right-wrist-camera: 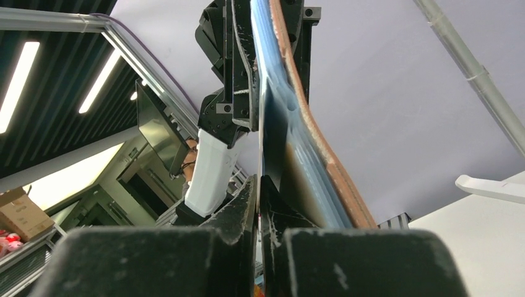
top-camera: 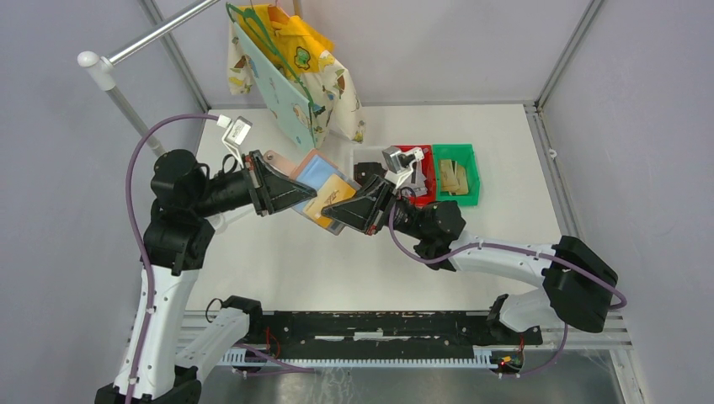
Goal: Take the credit cards out of the card holder
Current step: Remove the credit card from the card holder, then place the credit card in the storage box.
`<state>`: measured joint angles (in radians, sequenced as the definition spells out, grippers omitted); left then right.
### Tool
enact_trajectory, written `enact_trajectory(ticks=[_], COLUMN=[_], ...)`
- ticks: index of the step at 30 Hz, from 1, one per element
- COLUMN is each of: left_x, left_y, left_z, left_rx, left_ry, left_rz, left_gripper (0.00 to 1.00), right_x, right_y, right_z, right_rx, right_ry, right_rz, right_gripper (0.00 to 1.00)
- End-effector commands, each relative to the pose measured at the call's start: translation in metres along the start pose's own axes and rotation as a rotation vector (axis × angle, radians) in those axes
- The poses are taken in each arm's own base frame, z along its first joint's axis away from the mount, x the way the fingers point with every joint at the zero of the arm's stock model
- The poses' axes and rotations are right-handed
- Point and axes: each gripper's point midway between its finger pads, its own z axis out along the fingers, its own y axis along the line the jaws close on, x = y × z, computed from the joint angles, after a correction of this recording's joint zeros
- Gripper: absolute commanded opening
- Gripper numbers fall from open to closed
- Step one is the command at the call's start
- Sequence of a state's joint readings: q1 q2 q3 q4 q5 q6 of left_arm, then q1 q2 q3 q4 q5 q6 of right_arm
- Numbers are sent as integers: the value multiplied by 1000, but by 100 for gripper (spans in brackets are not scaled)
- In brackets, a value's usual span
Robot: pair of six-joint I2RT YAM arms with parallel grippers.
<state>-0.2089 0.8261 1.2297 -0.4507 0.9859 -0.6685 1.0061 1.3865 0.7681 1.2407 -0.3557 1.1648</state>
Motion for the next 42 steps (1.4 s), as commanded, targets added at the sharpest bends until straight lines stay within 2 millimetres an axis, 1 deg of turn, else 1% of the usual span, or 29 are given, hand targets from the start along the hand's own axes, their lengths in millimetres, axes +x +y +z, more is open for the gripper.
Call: enact_trajectory(ticks=[1, 2, 4, 7, 10, 11, 12, 16, 19, 22, 24, 28, 32, 33, 36, 37, 38, 42], left_x=[-15, -17, -20, -23, -23, -22, -22, -19, -17, -17, -17, -16, -15, -14, -13, -13, -13, -13], left_y=[-18, -19, -22, -24, -26, -26, -26, -27, -29, -26, -26, -26, -27, -26, -24, -24, -24, -23], left_z=[-6, -6, -7, -7, -8, -8, -8, -8, -7, -7, -7, -8, -10, -9, -9, -9, -9, -8], left_rx=[19, 21, 23, 21, 23, 26, 29, 44, 65, 61, 58, 54, 50, 49, 48, 49, 52, 52], left_ry=[-46, -47, -53, -53, -45, -41, -39, -23, -5, -1, 1, 6, 11, 14, 20, 22, 24, 26], left_rz=[124, 131, 150, 175, 193, 198, 202, 217, 223, 236, 244, 259, 277, 275, 275, 274, 276, 280], left_gripper=[2, 2, 2, 2, 2, 2, 2, 2, 2, 2, 2, 2, 2, 2, 2, 2, 2, 2], right_x=[-10, -9, -8, -6, -3, -7, -7, -20, -37, -54, -63, -85, -122, -129, -155, -164, -170, -189], right_y=[23, 21, 20, 9, -8, -10, -17, -39, -57, -78, -93, -130, -160, -167, -183, -188, -194, -210], right_z=[0, -2, -11, -31, -54, -62, -70, -100, -125, -150, -162, -194, -237, -248, -280, -294, -304, -334], right_rx=[-73, -65, -49, 11, 120, 151, 203, 423, 590, 753, 822, 998, 1219, 1267, 1410, 1476, 1526, 1677], right_ry=[-33, -29, -21, 14, 89, 98, 122, 235, 310, 366, 390, 430, 424, 430, 407, 399, 403, 438], right_rz=[-11, -10, -12, -31, -95, -132, -152, -290, -396, -451, -461, -465, -476, -472, -453, -454, -447, -451], right_gripper=[3, 1, 0, 0, 0, 0, 0, 0, 0, 0, 0, 0, 0, 0, 0, 0, 0, 0])
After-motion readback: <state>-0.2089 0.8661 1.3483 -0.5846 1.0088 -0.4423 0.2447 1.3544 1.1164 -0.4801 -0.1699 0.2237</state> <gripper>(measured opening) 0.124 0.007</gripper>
